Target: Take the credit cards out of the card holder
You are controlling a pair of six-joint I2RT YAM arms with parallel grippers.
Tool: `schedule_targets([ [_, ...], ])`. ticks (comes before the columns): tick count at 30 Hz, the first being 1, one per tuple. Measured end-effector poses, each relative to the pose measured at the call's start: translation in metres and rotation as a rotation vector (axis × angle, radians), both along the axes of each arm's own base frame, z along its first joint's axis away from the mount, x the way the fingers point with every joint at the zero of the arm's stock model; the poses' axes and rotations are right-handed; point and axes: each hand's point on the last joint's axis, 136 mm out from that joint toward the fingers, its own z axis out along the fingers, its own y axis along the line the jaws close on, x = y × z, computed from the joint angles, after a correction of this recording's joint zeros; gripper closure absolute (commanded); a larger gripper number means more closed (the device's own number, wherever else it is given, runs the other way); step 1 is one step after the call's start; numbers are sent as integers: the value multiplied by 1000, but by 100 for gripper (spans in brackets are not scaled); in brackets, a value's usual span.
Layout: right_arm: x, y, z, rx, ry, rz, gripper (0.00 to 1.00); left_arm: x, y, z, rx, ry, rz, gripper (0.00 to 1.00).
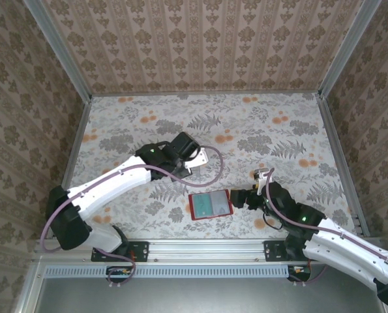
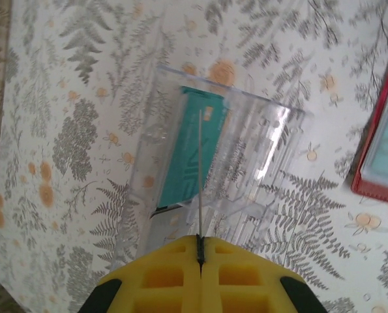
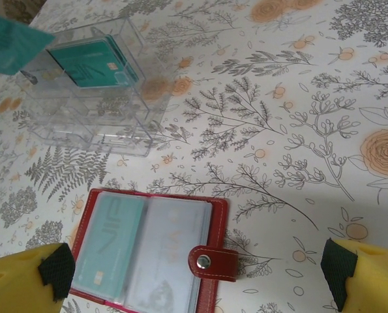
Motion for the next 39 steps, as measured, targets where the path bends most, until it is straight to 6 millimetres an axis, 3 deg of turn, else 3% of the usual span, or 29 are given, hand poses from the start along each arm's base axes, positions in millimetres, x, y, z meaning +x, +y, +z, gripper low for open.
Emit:
schedule_targets([
  [6, 0, -3, -6, -9, 9, -10, 0, 4, -4, -19, 109, -8, -78, 100],
  [22, 2, -6, -15, -26, 32, -21, 0, 23, -17, -43, 199, -47, -140, 100],
  [39, 2, -6, -20, -19, 44, -17, 0, 37, -10, -47, 208, -54, -113, 100],
])
